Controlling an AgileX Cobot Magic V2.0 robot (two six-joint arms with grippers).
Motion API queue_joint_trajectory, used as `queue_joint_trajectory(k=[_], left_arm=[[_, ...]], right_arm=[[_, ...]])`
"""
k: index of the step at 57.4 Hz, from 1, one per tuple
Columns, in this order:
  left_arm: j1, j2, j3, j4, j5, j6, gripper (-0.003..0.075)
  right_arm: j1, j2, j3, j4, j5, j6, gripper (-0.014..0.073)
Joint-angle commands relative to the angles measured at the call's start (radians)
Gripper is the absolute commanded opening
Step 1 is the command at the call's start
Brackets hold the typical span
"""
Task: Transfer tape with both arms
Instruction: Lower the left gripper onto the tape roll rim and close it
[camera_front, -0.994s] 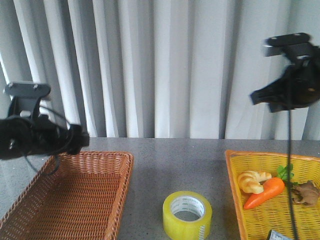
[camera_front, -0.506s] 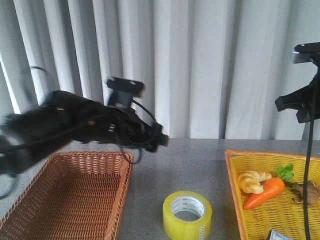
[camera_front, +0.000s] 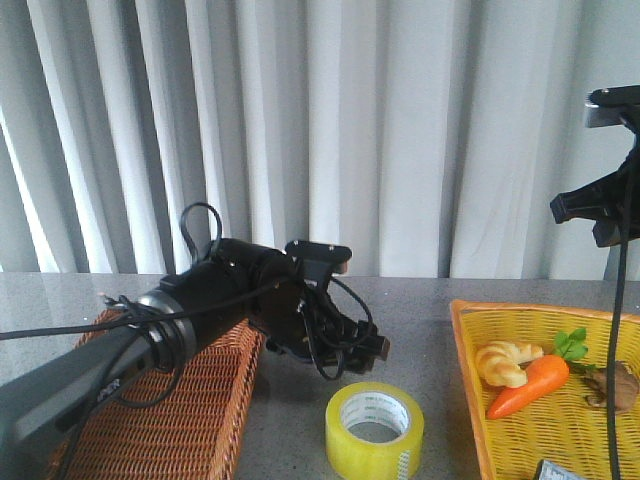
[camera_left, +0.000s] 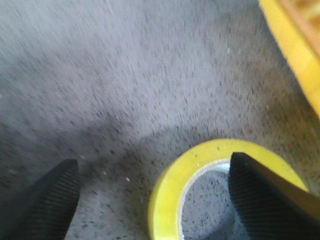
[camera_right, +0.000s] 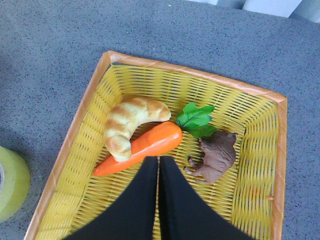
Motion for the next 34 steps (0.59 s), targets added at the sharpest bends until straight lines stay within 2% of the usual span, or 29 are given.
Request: queue_joint_trajectory(k=[1, 19, 28, 34], left_arm=[[-0.005, -0.052, -0.036, -0.025, -0.028, -0.002, 0.0575], [-0.035, -0.025, -0.036, -0.015, 0.051, 0.082, 0.0575], [-0.039, -0.001, -0.036, -0.015, 0.06, 0.081, 0.0574], [-0.039, 0.011, -0.036, -0.015, 0.072, 0.075, 0.0547]], right_arm=[[-0.005, -0.048, -0.024, -0.009, -0.044, 0.0, -0.0007], [-0.005, -0.048, -0.024, -0.009, -0.044, 0.0, -0.0007], [-0.005, -0.048, -0.024, -0.009, -0.044, 0.0, -0.0007], [-0.005, -0.048, -0.024, -0.009, -0.044, 0.0, -0.0007]])
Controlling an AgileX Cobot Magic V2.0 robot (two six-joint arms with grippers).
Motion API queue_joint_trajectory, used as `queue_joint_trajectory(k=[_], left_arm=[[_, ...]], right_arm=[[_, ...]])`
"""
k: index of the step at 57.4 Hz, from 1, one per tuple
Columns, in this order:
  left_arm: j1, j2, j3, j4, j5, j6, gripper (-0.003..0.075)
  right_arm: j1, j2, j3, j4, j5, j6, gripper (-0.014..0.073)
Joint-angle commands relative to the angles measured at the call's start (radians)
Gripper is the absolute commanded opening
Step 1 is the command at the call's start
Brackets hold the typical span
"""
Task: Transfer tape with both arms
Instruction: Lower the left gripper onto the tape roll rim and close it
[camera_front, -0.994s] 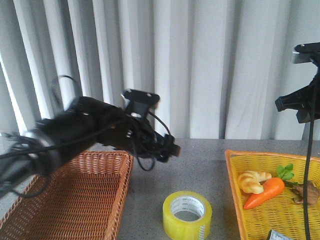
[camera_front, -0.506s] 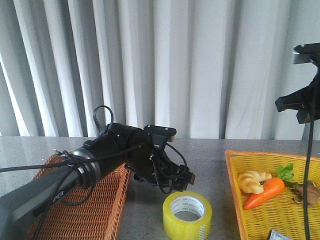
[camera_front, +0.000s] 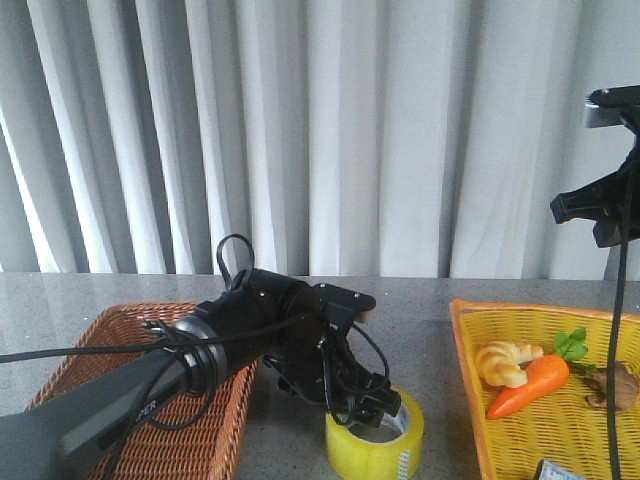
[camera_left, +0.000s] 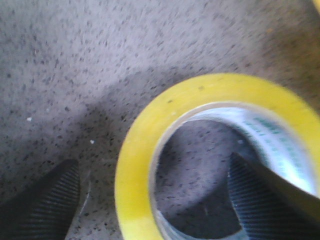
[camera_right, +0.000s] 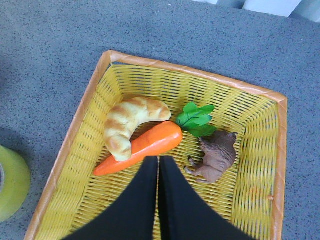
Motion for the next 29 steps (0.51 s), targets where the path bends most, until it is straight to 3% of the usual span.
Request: queue_joint_trajectory(k=[1, 8, 22, 27, 29], left_arm=[[-0.002, -0.053, -0.033, -0.006, -0.017, -0.006, 0.054], [-0.002, -0.05, -0.033, -0.006, -0.01, -0.007, 0.0453], [-0.002, -0.05, -0.079, -0.006, -0.008, -0.008, 0.0094], [-0.002, -0.05, -0.119, -0.006, 0.001, -0.008, -0.0002], [-0.002, -0.05, -0.137, -0.006, 0.005, -0.008, -0.0008]], right_arm=[[-0.005, -0.048, -0.024, -0.009, -0.045, 0.0, -0.0007], [-0.005, -0.048, -0.024, -0.009, -0.045, 0.0, -0.0007], [-0.005, -0.048, -0.024, -0.009, -0.045, 0.0, -0.0007], [-0.005, -0.048, -0.024, -0.009, -0.045, 0.0, -0.0007], [-0.005, -0.048, -0.024, -0.009, -0.045, 0.0, -0.0007]])
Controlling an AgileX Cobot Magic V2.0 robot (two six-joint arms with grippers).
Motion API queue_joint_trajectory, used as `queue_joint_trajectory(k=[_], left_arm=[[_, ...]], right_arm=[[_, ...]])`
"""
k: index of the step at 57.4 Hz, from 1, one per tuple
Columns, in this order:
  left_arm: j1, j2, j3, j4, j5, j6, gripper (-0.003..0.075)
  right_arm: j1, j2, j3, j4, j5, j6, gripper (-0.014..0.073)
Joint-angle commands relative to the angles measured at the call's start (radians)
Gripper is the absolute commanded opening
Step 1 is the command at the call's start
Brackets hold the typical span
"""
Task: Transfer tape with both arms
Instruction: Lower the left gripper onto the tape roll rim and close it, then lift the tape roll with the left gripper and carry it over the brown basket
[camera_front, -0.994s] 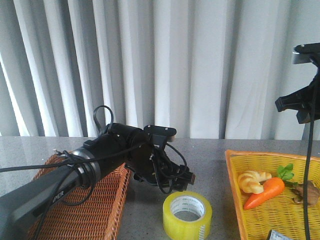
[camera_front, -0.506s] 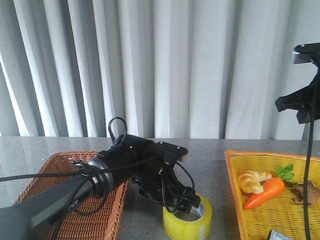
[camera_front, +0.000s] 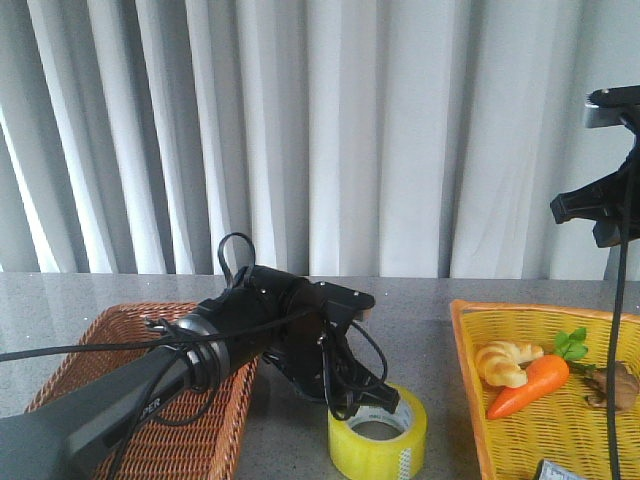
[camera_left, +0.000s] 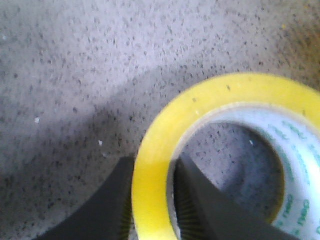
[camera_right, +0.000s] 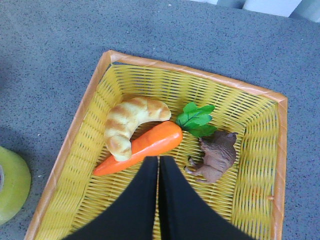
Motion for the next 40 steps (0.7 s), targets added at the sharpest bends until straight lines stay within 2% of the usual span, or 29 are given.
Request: queue_joint_trajectory(k=[1, 13, 24, 30, 40], left_arm=[[-0.003, -0.07, -0.082, -0.017, -0.038, -0.009, -0.0008], [-0.003, -0.072, -0.214, 0.03, 0.034, -0.009, -0.0005], [-0.002, -0.1, -0.308, 0.214, 0.16, -0.026, -0.0005], [0.028, -0.132, -0.304, 0.237, 0.163, -0.084, -0.0005], [0.118, -0.196, -0.303, 0.237, 0.205, -0.085, -0.0005]], right_arm=[[-0.005, -0.048, -0.024, -0.009, -0.045, 0.0, -0.0007], [-0.005, -0.048, -0.024, -0.009, -0.045, 0.0, -0.0007], [-0.005, -0.048, -0.024, -0.009, -0.043, 0.0, -0.0007], [-0.005, -0.048, -0.024, -0.009, -0.043, 0.0, -0.0007], [-0.005, -0.048, -0.024, -0.009, -0.043, 0.0, -0.0007]])
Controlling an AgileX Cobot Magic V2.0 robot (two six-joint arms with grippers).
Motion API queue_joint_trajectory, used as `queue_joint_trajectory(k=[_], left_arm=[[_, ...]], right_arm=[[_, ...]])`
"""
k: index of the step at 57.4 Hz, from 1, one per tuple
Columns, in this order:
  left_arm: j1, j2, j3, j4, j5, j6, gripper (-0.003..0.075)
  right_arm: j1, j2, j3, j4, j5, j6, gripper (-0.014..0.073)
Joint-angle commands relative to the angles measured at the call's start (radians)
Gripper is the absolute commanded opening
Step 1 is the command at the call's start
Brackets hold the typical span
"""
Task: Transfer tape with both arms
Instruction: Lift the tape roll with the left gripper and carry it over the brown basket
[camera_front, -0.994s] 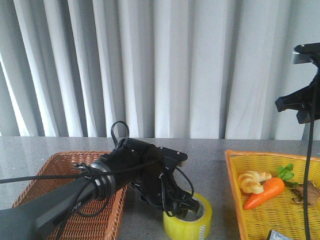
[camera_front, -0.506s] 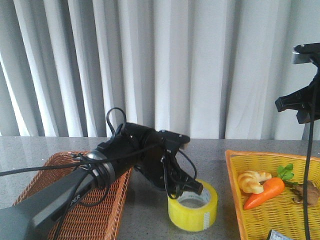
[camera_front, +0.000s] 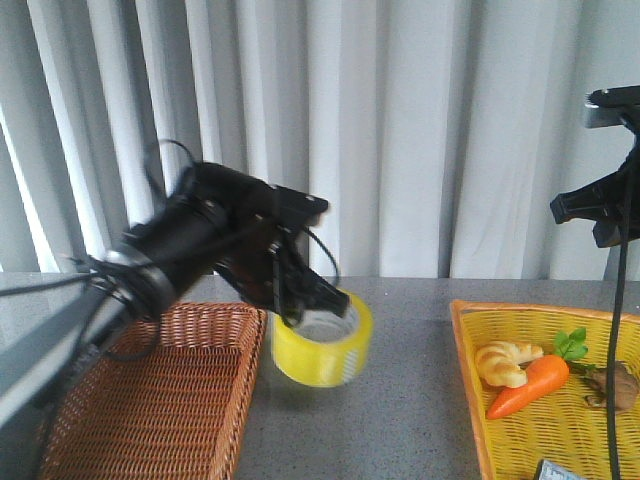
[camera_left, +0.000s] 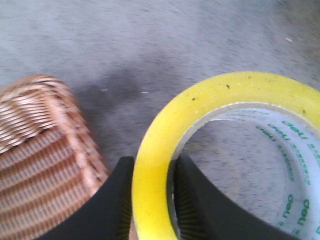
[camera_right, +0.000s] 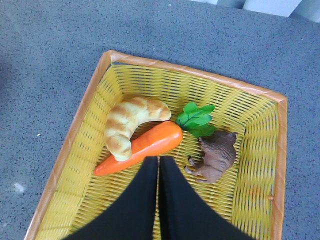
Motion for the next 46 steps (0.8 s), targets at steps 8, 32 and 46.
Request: queue_joint_trajectory(k=[8, 32, 46], left_arm=[[0.146, -0.177, -0.025, 0.007, -0.006, -0.019, -0.0005], [0.434, -0.324, 0.399, -0.174, -0.145, 0.009, -0.0003], [0.446, -0.322, 0.549, -0.165, -0.231, 0.01, 0.0032]], right_arm=[[-0.005, -0.048, -0.024, -0.009, -0.042, 0.0, -0.0007], [-0.005, -0.048, -0.024, -0.009, -0.042, 0.0, -0.0007], [-0.005, -0.048, -0.024, -0.009, -0.042, 0.0, -0.0007]])
